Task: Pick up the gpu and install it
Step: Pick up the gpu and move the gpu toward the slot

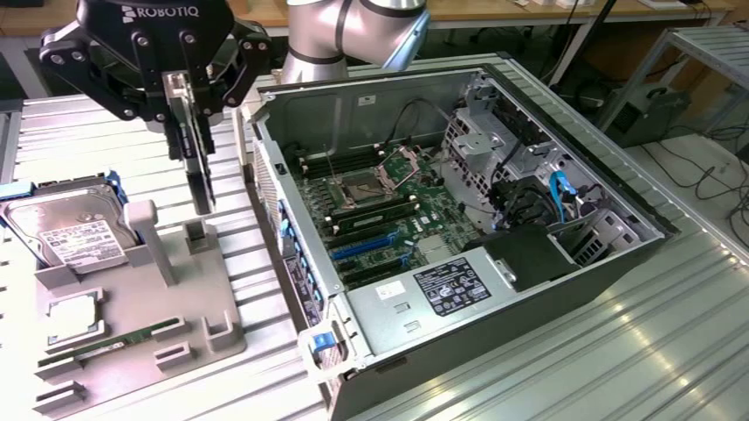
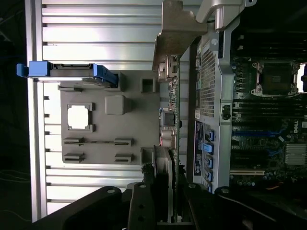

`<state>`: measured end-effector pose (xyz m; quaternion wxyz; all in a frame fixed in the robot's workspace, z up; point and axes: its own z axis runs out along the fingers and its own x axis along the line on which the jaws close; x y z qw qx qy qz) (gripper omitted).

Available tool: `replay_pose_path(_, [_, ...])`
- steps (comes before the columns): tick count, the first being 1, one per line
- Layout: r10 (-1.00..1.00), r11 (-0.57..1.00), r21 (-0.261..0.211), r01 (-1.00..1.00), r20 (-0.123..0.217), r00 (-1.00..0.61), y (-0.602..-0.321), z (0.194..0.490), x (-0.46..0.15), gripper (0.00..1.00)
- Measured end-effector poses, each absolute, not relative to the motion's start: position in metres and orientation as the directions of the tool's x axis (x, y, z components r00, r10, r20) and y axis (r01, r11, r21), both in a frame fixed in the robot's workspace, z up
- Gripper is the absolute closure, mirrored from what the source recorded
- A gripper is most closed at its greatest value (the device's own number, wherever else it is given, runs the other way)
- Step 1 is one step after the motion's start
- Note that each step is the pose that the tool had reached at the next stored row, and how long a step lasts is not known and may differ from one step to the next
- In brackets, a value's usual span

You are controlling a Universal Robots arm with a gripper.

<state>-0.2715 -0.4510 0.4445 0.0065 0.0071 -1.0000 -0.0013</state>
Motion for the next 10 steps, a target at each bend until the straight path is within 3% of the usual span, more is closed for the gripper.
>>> replay_pose_path(10, [-0.014,1.000,0.003,-0.014,0.013,-1.000,-0.4510,0.4445,-0.2634,0.73])
